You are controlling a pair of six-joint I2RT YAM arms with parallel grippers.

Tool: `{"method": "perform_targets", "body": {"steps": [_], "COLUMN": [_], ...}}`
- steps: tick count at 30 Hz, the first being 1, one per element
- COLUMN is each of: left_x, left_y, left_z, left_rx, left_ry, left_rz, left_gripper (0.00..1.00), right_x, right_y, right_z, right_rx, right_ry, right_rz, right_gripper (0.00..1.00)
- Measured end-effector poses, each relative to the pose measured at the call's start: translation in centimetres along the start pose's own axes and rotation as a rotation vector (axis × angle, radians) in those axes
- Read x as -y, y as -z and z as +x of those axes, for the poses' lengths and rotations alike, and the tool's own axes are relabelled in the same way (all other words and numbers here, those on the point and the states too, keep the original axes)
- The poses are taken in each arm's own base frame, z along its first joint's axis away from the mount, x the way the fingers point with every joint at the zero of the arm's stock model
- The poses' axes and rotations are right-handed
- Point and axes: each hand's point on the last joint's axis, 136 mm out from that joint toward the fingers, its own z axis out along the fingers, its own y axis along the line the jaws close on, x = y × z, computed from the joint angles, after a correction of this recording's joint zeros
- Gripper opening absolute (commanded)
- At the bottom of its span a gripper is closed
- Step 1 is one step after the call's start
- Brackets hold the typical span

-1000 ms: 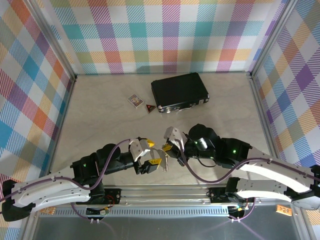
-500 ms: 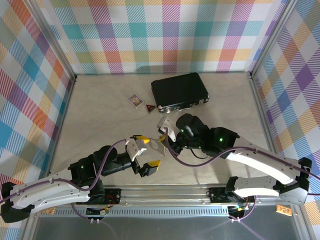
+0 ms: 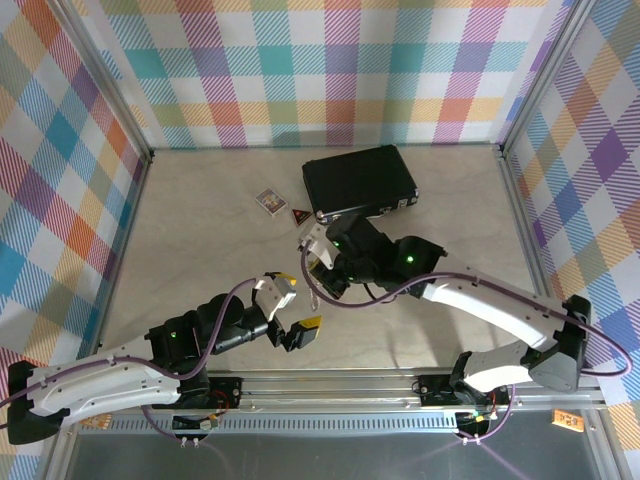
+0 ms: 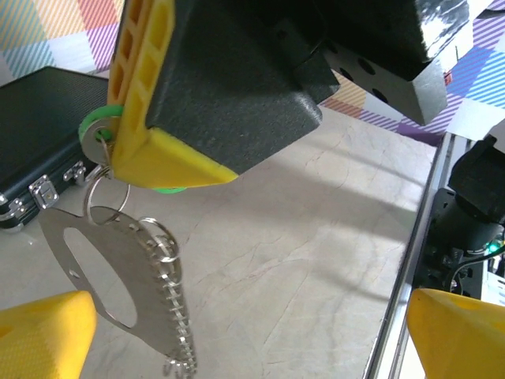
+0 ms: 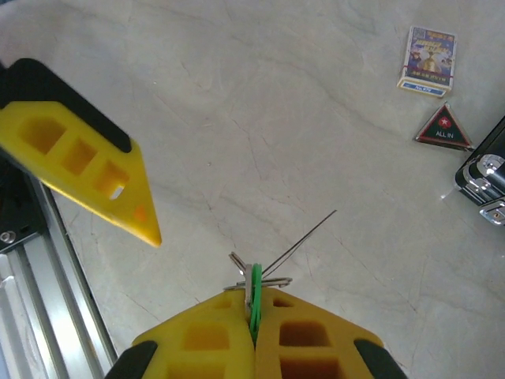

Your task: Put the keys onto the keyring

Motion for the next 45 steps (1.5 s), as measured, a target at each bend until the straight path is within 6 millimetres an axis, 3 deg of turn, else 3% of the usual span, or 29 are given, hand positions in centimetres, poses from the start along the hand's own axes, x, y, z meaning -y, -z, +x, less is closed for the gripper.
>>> {"method": "perform_targets", "body": {"steps": [11,29,37,45], "left_x": [-0.6,-1.0,-1.3,-1.6], "left_y": [-0.3,-0.2,0.5,1.2], "left_z": [1.1,3.2,3.2,2.8], "left_rx": [-0.021,-0.046,-0.017,0.018], "left_ry": [0.043,0.065,0.079,0.094], "left_rz": [-0.033,-0.04,-0.048,-0.053], "left_gripper": [1.0,1.0,1.0,1.0], "right_x": [1.2,1.8,1.8,1.6], "right_y": [-2.5,-7.7,-10.1,-11.2], "right_z": [0.0,-2.0,-3.4,-4.1], "right_rx": [-0.051,-0.099,-0.098,-0.097], "right_ry": [-0.051,-0.146,-0.184,-0.199], "right_rz": [-0.006,-0.048,-0.072,-0.092], "right_gripper": [0.0,0.0,0.0,0.0]}}
